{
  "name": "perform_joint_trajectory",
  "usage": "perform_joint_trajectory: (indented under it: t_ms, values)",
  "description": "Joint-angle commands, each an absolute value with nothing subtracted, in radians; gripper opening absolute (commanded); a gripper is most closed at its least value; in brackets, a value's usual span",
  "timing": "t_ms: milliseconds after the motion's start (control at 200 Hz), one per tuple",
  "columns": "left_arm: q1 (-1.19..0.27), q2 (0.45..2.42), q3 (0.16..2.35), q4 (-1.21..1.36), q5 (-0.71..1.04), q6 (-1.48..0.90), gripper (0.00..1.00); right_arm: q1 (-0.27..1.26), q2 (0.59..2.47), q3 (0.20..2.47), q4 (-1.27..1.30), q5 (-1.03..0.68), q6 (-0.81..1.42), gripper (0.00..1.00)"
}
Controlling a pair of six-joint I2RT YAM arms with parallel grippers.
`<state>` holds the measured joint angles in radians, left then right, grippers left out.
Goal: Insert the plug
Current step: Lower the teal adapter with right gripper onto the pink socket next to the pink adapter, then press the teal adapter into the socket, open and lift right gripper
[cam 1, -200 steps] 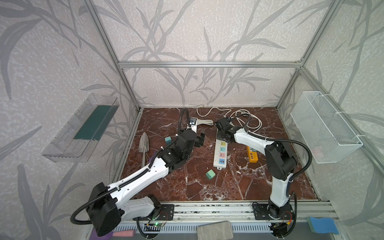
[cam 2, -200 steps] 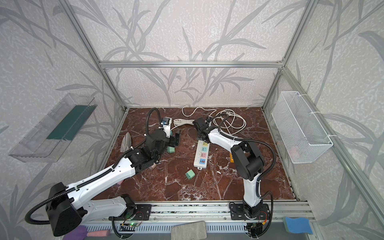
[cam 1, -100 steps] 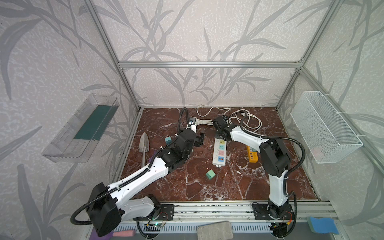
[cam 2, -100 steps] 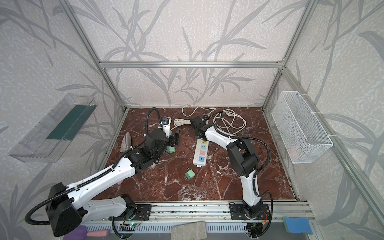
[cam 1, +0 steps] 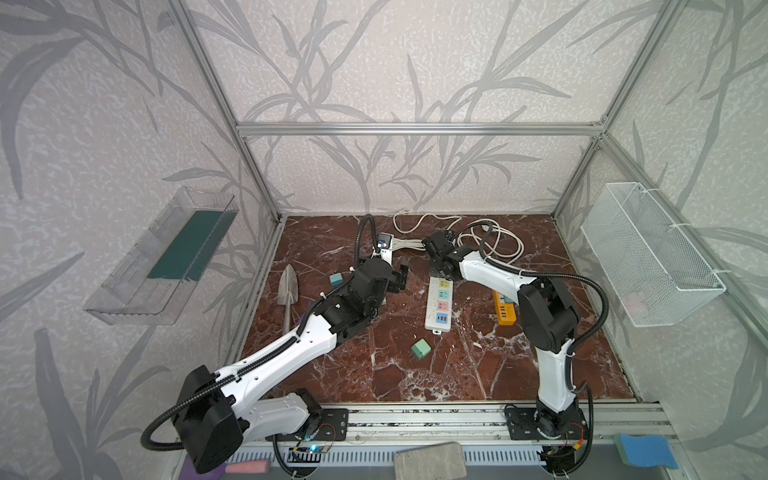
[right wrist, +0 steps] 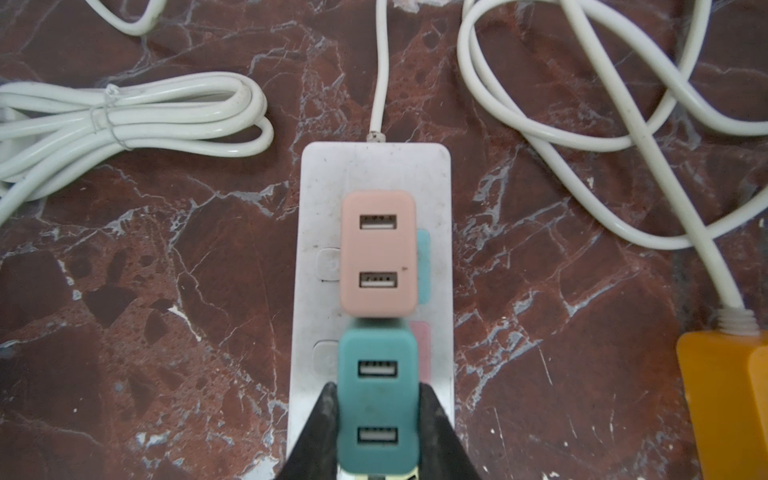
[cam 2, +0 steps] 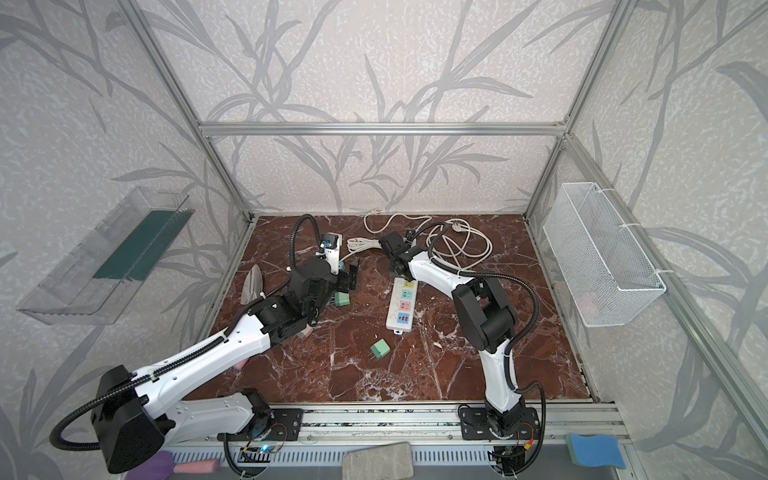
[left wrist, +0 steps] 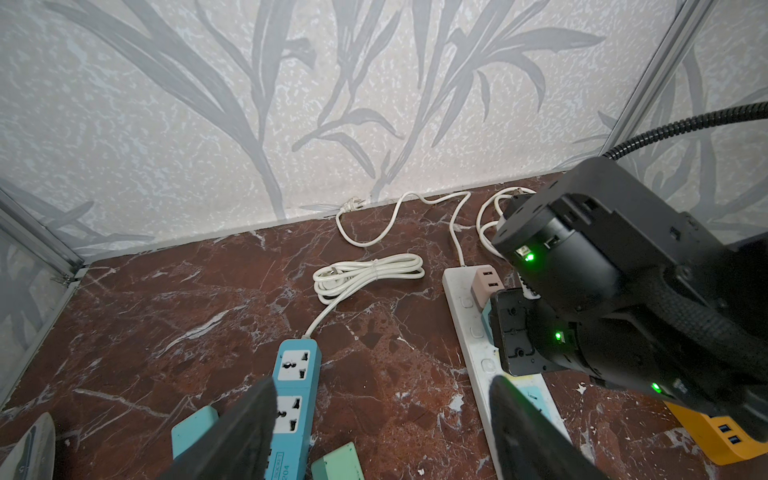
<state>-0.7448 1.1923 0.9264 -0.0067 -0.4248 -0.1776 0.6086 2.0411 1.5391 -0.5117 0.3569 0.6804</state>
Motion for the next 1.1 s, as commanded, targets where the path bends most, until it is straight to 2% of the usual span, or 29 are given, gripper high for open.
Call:
perform_joint_trajectory:
  t_ms: [0, 190, 475, 595, 795, 910, 990, 1095]
  values:
    - [-0.741, 1.184, 0.914, 0.006, -0.43, -0.192, 0.8, 0.606, 2.065, 1.426, -0.622, 0.264, 0.66, 0.0]
    - [-0.737, 1.192, 0.914, 0.006, -0.427, -0.192, 0.8, 0.603, 1.964, 1.29, -0.549, 0.259, 0.575, 0.0]
    - [-0.738, 1.206, 0.913, 0.006, -0.425, -0.192, 0.8, 0.594, 1.933, 1.26, -0.519, 0.174, 0.487, 0.0]
    - [-0.736, 1.208, 0.914, 0.006, -0.424, -0.188, 0.8, 0.591, 1.937, 1.3, -0.536, 0.166, 0.486, 0.19]
    - [-0.738, 1.202, 0.913, 0.011, -0.439, -0.176, 0.8, 0.589, 1.94, 1.362, -0.541, 0.134, 0.499, 0.34]
    - [-0.737, 1.197, 0.913, 0.009, -0.445, -0.172, 0.8, 0.589, 1.933, 1.396, -0.566, 0.133, 0.514, 0.49]
    - [-0.736, 1.194, 0.912, 0.011, -0.447, -0.171, 0.8, 0.59, 1.917, 1.411, -0.585, 0.142, 0.525, 0.54]
    - [-0.736, 1.194, 0.912, 0.011, -0.448, -0.17, 0.8, 0.59, 1.874, 1.424, -0.597, 0.144, 0.522, 0.55]
